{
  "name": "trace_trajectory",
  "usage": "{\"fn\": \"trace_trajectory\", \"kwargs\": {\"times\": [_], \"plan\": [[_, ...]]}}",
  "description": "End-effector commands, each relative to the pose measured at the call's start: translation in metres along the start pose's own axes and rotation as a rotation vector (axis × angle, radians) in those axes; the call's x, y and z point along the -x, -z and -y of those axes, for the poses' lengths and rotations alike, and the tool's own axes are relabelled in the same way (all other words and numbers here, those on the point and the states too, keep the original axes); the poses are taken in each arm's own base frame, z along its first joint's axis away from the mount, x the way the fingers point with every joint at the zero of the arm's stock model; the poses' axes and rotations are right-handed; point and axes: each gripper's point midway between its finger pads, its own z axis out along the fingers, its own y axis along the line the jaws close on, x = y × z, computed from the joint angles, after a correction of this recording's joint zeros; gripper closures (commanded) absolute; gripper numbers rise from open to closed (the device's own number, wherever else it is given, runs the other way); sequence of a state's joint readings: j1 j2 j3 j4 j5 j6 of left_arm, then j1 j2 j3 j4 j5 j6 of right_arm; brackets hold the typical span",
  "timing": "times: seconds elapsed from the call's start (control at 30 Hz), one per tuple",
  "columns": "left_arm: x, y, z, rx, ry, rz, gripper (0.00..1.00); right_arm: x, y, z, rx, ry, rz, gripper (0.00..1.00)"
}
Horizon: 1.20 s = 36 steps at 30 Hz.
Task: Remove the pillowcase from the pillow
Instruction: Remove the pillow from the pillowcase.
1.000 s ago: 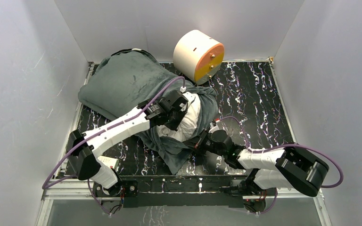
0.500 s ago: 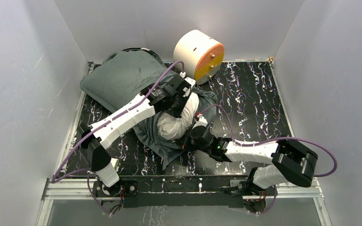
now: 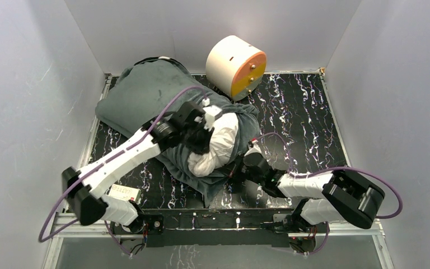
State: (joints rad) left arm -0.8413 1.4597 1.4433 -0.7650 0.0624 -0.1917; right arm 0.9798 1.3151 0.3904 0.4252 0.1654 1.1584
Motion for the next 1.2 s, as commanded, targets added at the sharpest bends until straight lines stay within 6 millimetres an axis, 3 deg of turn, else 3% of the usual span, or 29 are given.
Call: {"fn": "trace_trajectory", "kwargs": {"times": [0.0, 0.03, 0.1, 0.13, 0.23, 0.37, 0.5, 0.53, 0.63, 0.77, 1.0, 1.07, 1.17], "plan": [[-0.029, 0.051, 0.045, -0.298, -0.025, 0.091, 1.0, -0.008, 0.013, -0.005, 0.175, -0.139, -0.065, 1.0], [-0.04, 0.053, 0.042, -0.287, -0.001, 0.073, 0.9, -0.006, 0.012, -0.011, 0.19, -0.123, -0.066, 1.0], [-0.052, 0.055, 0.034, -0.245, 0.046, 0.07, 0.35, -0.009, 0.004, -0.011, 0.139, -0.081, -0.107, 1.0], [-0.052, 0.057, 0.031, -0.228, 0.057, 0.085, 0.22, -0.011, 0.0, -0.014, 0.129, -0.059, -0.13, 1.0], [-0.035, 0.069, 0.027, -0.195, 0.063, 0.171, 0.03, -0.022, -0.007, -0.021, 0.143, -0.045, -0.206, 1.0], [-0.011, 0.07, 0.035, -0.176, -0.005, 0.222, 0.02, -0.03, -0.006, -0.021, 0.182, -0.084, -0.234, 1.0], [-0.01, 0.037, 0.059, -0.015, -0.211, 0.171, 0.02, -0.025, 0.0, -0.024, 0.203, -0.084, -0.209, 1.0], [-0.01, 0.029, 0.06, 0.033, -0.243, 0.16, 0.02, -0.023, 0.002, -0.025, 0.199, -0.077, -0.199, 0.96], [-0.012, 0.006, 0.035, 0.267, -0.281, 0.104, 0.02, -0.013, 0.009, -0.016, 0.141, -0.061, -0.149, 0.83], [-0.022, 0.0, -0.002, 0.523, -0.31, 0.057, 0.02, 0.008, 0.024, 0.01, 0.01, -0.067, -0.023, 0.72], [-0.051, -0.011, -0.015, 0.539, -0.267, 0.043, 0.02, 0.037, 0.055, 0.04, -0.09, -0.078, 0.136, 0.63], [-0.064, -0.014, -0.017, 0.533, -0.254, 0.016, 0.03, 0.049, 0.064, 0.035, -0.065, -0.063, 0.179, 0.58], [-0.085, -0.022, -0.014, 0.483, -0.241, -0.04, 0.14, 0.067, 0.074, 0.015, 0.007, -0.034, 0.215, 0.53]]}}
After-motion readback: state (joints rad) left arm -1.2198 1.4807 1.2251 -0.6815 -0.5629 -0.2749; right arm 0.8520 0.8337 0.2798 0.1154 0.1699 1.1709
